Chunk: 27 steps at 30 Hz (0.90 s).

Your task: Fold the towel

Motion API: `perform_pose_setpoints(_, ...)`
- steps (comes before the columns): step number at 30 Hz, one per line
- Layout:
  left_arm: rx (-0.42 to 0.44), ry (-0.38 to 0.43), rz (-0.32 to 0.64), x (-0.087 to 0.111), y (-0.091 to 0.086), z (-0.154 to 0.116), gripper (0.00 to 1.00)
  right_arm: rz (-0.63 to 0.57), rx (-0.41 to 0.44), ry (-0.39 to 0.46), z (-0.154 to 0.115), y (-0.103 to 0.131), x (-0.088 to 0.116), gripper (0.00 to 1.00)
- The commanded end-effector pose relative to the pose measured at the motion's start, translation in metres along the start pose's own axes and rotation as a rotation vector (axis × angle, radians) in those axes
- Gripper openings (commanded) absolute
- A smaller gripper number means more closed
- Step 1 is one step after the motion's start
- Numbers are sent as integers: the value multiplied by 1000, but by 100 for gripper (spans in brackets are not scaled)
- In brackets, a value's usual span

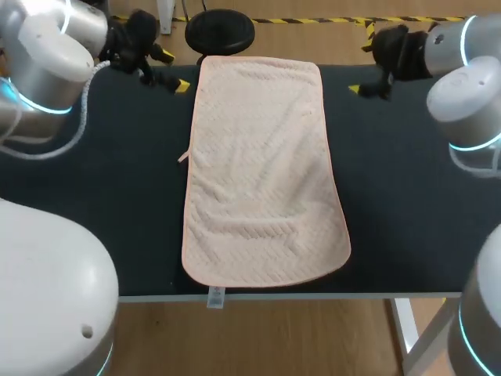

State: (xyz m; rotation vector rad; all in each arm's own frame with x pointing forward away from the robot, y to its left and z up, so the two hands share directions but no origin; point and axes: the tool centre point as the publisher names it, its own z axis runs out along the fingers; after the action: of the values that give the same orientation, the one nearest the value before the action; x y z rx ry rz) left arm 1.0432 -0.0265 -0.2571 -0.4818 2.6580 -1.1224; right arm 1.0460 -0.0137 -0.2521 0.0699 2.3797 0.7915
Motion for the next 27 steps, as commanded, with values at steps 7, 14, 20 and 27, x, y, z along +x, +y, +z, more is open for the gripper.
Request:
perform_pose_setpoints(7, -299, 221, 85, -12, 2, 4, 100, -332, 258, 237, -1, 1, -5, 100)
perform_pose_setpoints(14, -299, 221, 85, -12, 2, 4, 100, -329, 271, 242, 2, 4, -2, 100)
perform_pose_setpoints(20, -338, 236, 237, 3, 10, 32, 100, -282, 297, 260, 14, 16, 26, 100)
perform_pose_setpoints(27, -306, 235, 324, 11, 23, 52, 100, -211, 368, 299, 33, 12, 59, 100)
